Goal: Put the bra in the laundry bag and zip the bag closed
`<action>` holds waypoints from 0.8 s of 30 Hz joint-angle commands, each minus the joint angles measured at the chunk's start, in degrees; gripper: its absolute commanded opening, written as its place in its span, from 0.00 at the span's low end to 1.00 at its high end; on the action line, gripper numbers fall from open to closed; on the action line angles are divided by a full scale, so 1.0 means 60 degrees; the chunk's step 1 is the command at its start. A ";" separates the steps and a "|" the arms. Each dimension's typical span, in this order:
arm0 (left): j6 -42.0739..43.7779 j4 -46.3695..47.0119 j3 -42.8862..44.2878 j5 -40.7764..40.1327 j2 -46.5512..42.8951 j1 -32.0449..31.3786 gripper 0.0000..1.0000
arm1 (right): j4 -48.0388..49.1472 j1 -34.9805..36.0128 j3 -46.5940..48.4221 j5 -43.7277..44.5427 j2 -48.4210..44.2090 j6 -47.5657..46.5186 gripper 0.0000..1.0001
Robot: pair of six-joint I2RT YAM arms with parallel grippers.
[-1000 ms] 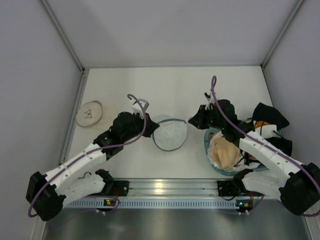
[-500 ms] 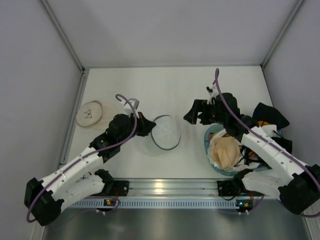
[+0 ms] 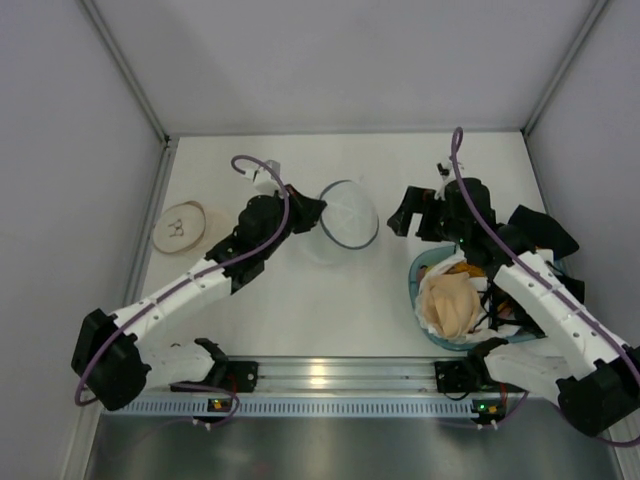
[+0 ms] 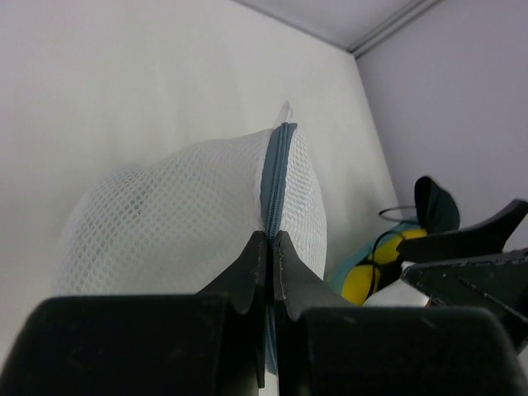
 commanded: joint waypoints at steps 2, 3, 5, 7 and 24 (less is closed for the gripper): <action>-0.1104 0.2074 0.0597 -0.0654 0.0561 0.0205 0.00 | -0.0665 -0.0381 0.1586 0.1722 -0.0333 -0.0623 0.99; -0.1367 0.2352 0.0465 -0.0625 0.0663 0.0292 0.00 | -0.0724 -0.0424 0.1878 0.1854 -0.0348 -0.0726 0.99; -0.2173 0.3436 -0.0091 0.0061 0.0824 0.0846 0.00 | -0.0798 -0.0425 0.1983 0.2220 -0.0537 -0.0858 0.99; -0.2570 0.3949 -0.0544 0.0370 0.1029 0.1171 0.00 | -0.0682 -0.0410 0.1751 0.2556 -0.0902 -0.0873 0.99; -0.2016 0.3254 -0.2805 -0.0430 0.0094 0.1509 0.43 | -0.0359 -0.0410 0.0167 0.1753 -0.2458 -0.0917 0.99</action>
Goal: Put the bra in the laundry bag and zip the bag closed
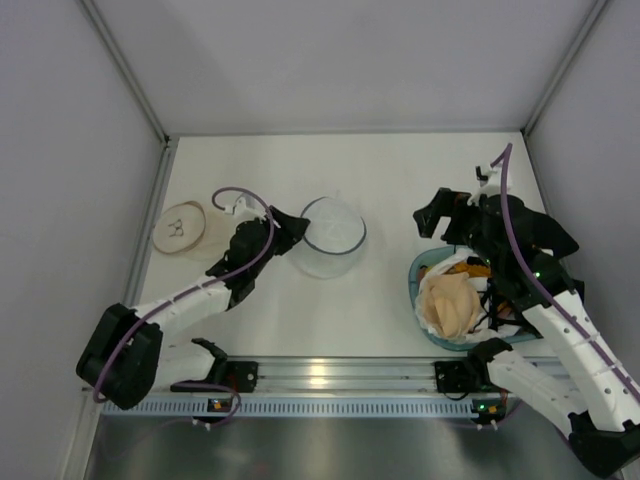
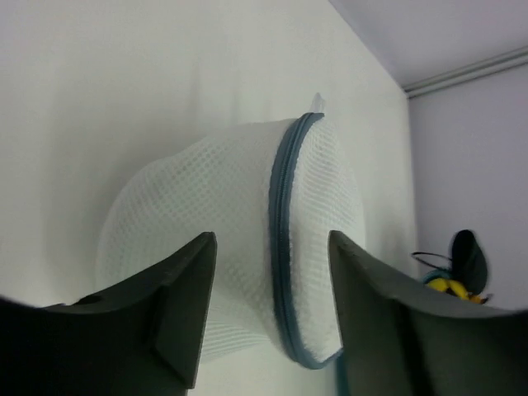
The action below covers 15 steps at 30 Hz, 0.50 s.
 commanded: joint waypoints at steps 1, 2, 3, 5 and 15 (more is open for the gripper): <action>0.0526 -0.1360 0.0424 -0.1034 -0.0825 0.0027 0.67 | 0.0159 -0.0115 0.0072 -0.0174 -0.0060 -0.0203 0.99; 0.0747 -0.2142 0.0687 -0.1399 -0.1029 0.0041 0.77 | 0.0158 -0.0130 0.0101 -0.0262 -0.0002 -0.0232 0.99; 0.0996 -0.2875 0.1067 -0.1708 -0.1104 0.0041 0.82 | 0.0144 -0.0130 0.0189 -0.0379 0.0028 -0.0276 0.99; 0.1918 -0.4956 0.2121 -0.2354 -0.1323 0.0041 0.89 | 0.0158 -0.0130 0.0292 -0.0832 0.0086 -0.0481 0.99; 0.4660 -1.0316 0.5713 -0.3220 -0.2305 0.0245 0.98 | 0.0144 -0.0130 0.1872 -0.0599 0.0423 -0.1140 0.99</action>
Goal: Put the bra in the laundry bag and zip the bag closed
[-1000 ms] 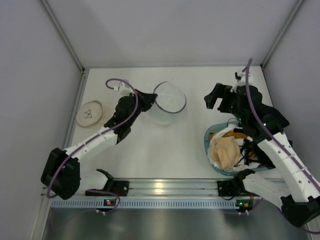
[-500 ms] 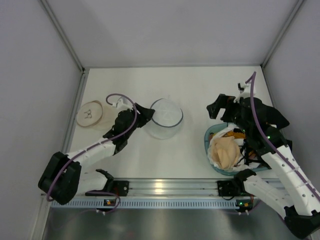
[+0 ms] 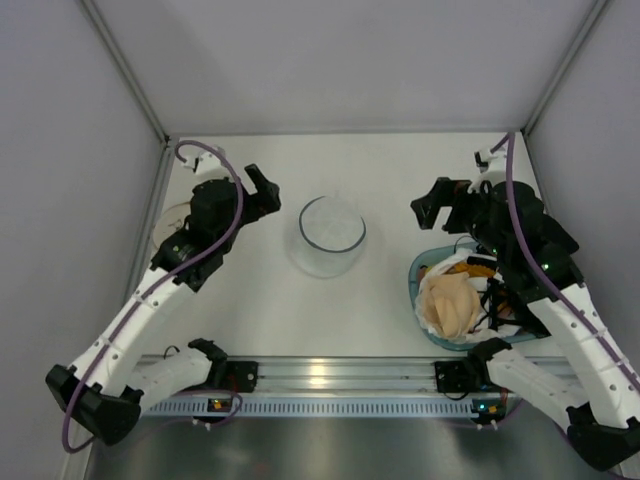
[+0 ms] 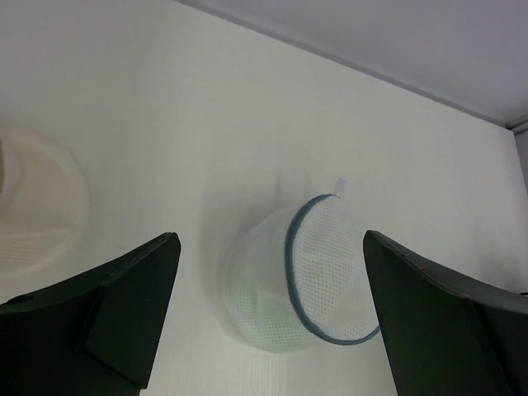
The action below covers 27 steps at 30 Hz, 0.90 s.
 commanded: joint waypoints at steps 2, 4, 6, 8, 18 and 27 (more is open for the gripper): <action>0.1029 -0.3119 0.0775 -0.0161 -0.0556 0.0743 0.98 | 0.0377 -0.0126 0.0989 -0.0068 -0.0108 -0.0339 0.99; 0.1350 -0.3370 0.0484 0.0354 -0.1040 0.1080 0.98 | 0.0509 -0.0111 0.0829 0.0092 -0.0488 -0.0252 0.99; 0.1687 -0.3341 -0.0376 0.0823 -0.2122 0.1081 0.98 | 0.0626 -0.0126 0.0363 0.0020 -0.1043 -0.0105 0.99; 0.1703 -0.3356 -0.0966 0.0782 -0.3294 0.1096 0.98 | 0.0714 -0.0126 -0.0107 -0.0272 -0.1469 -0.0061 0.99; 0.1278 -0.2960 -0.2521 0.0869 -0.6082 0.1052 0.98 | 0.1256 -0.0126 -0.2628 -0.0319 -0.3521 0.0628 0.99; 0.1366 -0.2946 -0.2624 0.0635 -0.5744 0.1052 0.98 | 0.1212 -0.0111 -0.2409 -0.0361 -0.3039 0.0598 0.99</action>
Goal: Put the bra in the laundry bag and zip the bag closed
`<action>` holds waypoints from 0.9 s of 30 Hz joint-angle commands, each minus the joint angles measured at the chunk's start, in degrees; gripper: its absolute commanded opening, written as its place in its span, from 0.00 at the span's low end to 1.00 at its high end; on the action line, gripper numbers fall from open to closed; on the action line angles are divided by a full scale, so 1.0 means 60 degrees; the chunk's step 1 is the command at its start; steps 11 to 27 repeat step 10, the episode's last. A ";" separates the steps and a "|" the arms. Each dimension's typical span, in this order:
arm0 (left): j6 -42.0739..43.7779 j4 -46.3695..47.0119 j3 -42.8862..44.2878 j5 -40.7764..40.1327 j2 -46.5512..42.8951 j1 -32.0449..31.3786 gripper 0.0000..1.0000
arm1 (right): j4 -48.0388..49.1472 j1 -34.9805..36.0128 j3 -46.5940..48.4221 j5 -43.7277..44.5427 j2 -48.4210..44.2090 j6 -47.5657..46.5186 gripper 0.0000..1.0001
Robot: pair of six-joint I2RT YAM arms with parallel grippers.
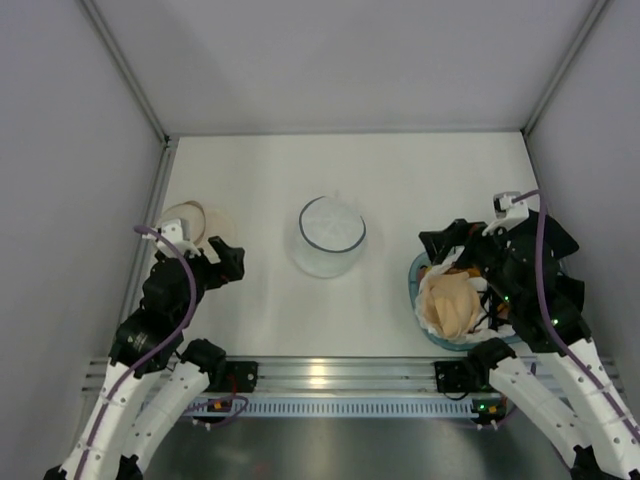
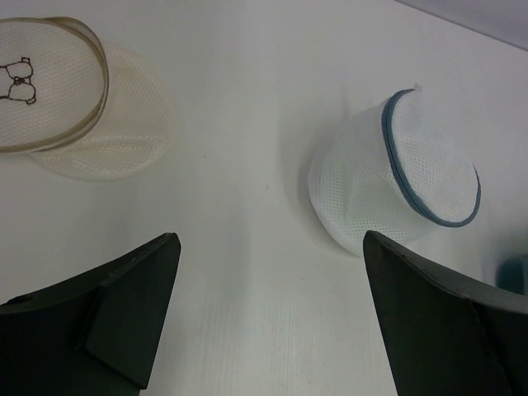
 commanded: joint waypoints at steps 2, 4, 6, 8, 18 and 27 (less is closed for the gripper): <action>0.0098 0.0260 -0.0063 -0.0188 -0.0044 0.0007 0.98 | 0.0506 -0.0126 0.0203 -0.0056 0.0185 0.0132 0.99; 0.0098 0.0260 -0.0092 -0.0247 -0.0088 0.0007 0.98 | 0.0681 -0.0126 0.0115 -0.0173 0.0200 0.0133 0.99; 0.0084 0.0260 -0.0136 -0.0291 -0.0102 0.0021 0.98 | 0.0740 -0.0126 0.0012 -0.0419 0.0258 0.0162 0.99; 0.0069 0.0246 -0.0136 -0.0320 -0.0103 0.0007 0.98 | 0.0755 -0.0126 -0.0017 -0.0466 0.0273 0.0133 1.00; 0.0069 0.0246 -0.0165 -0.0350 -0.0131 0.0007 0.98 | 0.0857 -0.0112 -0.0076 -0.0408 0.0171 0.0103 1.00; 0.0069 0.0246 -0.0165 -0.0350 -0.0131 0.0007 0.98 | 0.0857 -0.0112 -0.0076 -0.0408 0.0171 0.0103 1.00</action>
